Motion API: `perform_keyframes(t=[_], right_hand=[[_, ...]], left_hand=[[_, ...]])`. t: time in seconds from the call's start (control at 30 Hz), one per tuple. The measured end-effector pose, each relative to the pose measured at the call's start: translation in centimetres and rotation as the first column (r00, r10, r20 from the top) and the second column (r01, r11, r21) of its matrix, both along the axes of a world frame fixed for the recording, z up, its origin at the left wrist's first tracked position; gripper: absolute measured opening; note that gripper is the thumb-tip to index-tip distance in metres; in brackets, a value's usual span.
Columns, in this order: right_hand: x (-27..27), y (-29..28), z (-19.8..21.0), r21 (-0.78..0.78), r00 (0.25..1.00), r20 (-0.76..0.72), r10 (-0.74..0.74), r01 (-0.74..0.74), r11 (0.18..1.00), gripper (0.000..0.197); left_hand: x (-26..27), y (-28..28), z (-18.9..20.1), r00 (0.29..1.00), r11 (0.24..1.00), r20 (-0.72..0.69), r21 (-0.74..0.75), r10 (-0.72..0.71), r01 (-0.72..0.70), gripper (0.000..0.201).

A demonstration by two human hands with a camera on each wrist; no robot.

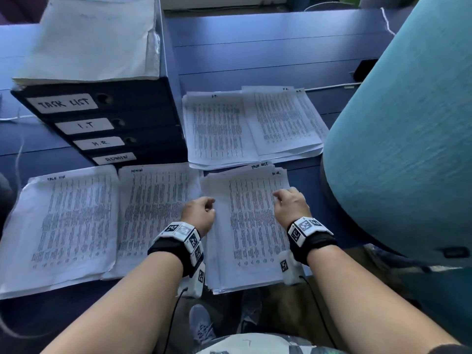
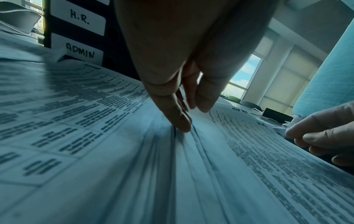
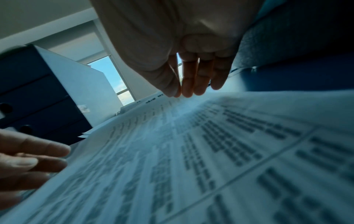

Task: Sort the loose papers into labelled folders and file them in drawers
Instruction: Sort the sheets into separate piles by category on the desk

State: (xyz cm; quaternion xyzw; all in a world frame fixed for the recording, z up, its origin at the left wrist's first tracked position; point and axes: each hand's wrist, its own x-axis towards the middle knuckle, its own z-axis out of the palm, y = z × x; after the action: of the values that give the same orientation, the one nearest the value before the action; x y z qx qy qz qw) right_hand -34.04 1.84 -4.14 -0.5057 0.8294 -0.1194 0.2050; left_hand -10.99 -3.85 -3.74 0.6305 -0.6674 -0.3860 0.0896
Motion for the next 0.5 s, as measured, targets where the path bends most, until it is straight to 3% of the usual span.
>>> perform_keyframes(t=[0.2,0.37,0.5], right_hand=[[-2.1,-0.6,-0.6,0.093,0.999,-0.027,-0.042,0.044,0.995,0.035],[-1.8,-0.6,-1.6,0.065,1.0,-0.023,0.011,-0.01,0.998,0.037],[-2.0,-1.2,-1.7,0.046,0.999,0.025,0.03,-0.031,0.998,0.043]], left_hand=[[-1.7,-0.8,-0.8,0.995,0.998,0.086,-0.022,0.055,-0.054,0.046],[-2.6,-1.0,-0.8,0.987,0.997,0.137,-0.01,0.083,-0.082,0.027],[-2.9,-1.0,-0.9,0.981,0.979,0.016,0.064,0.195,-0.196,0.054]])
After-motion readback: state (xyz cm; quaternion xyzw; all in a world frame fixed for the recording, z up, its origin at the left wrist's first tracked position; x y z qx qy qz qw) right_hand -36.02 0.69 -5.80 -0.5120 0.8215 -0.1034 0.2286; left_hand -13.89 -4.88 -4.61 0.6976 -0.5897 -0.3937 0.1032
